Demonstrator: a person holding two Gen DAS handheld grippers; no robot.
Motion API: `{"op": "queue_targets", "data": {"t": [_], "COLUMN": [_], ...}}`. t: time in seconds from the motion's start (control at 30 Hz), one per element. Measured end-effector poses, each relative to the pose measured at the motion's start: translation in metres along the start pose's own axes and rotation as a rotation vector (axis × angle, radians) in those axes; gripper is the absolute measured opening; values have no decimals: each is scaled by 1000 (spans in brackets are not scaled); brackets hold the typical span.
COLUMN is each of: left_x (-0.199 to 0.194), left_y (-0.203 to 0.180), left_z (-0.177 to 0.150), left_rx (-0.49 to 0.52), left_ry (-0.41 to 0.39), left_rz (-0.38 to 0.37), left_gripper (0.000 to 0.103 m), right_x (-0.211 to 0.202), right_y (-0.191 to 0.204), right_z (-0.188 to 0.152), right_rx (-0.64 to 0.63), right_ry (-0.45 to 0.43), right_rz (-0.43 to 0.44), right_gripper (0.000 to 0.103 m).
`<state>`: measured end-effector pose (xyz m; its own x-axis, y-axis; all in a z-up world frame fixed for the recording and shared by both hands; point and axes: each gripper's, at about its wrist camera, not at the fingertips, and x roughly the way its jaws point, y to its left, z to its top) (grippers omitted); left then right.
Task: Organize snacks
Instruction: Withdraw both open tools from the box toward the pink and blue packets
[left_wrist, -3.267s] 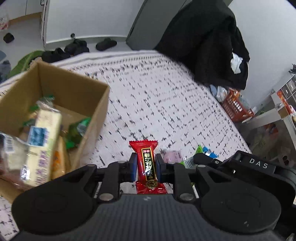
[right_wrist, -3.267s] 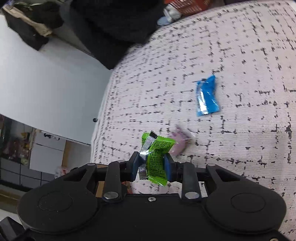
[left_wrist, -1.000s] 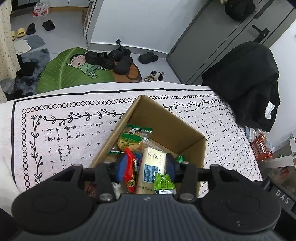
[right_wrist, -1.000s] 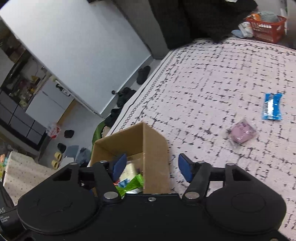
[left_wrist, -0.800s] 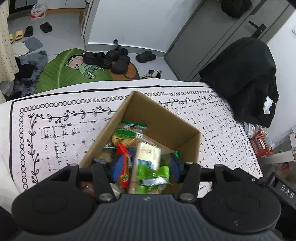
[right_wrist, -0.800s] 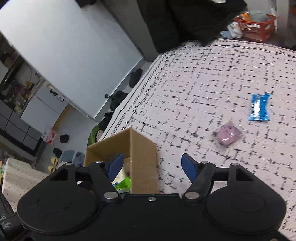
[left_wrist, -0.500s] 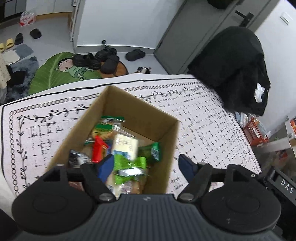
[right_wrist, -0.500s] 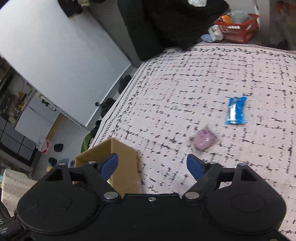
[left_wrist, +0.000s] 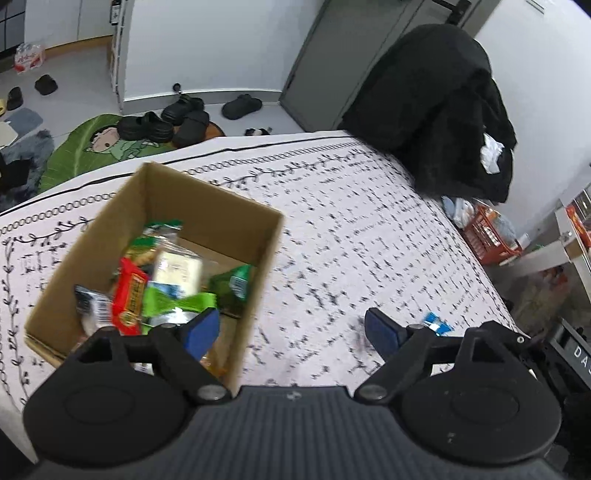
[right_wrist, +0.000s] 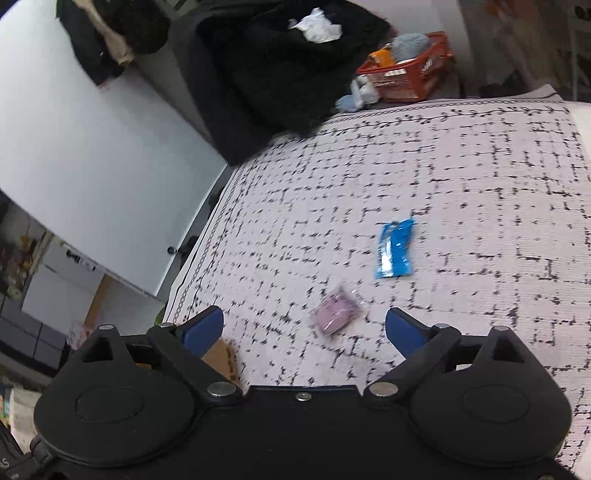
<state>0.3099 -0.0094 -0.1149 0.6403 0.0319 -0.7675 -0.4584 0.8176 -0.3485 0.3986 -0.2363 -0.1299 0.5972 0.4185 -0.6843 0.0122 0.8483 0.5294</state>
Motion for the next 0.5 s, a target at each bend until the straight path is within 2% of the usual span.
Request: {"op": "queue_targets", "data": {"t": [0.5], "left_x": [27], "left_y": [-55], "left_z": [-23], "left_rx": [47], "left_ry": [30], "left_rz": [-51], "left_gripper": [85], "right_x": [-18], "right_y": [-44], "right_z": [18], "right_rx": [64], "right_ry": [-68], "right_rz": [-26], "right_gripper": [95]}}
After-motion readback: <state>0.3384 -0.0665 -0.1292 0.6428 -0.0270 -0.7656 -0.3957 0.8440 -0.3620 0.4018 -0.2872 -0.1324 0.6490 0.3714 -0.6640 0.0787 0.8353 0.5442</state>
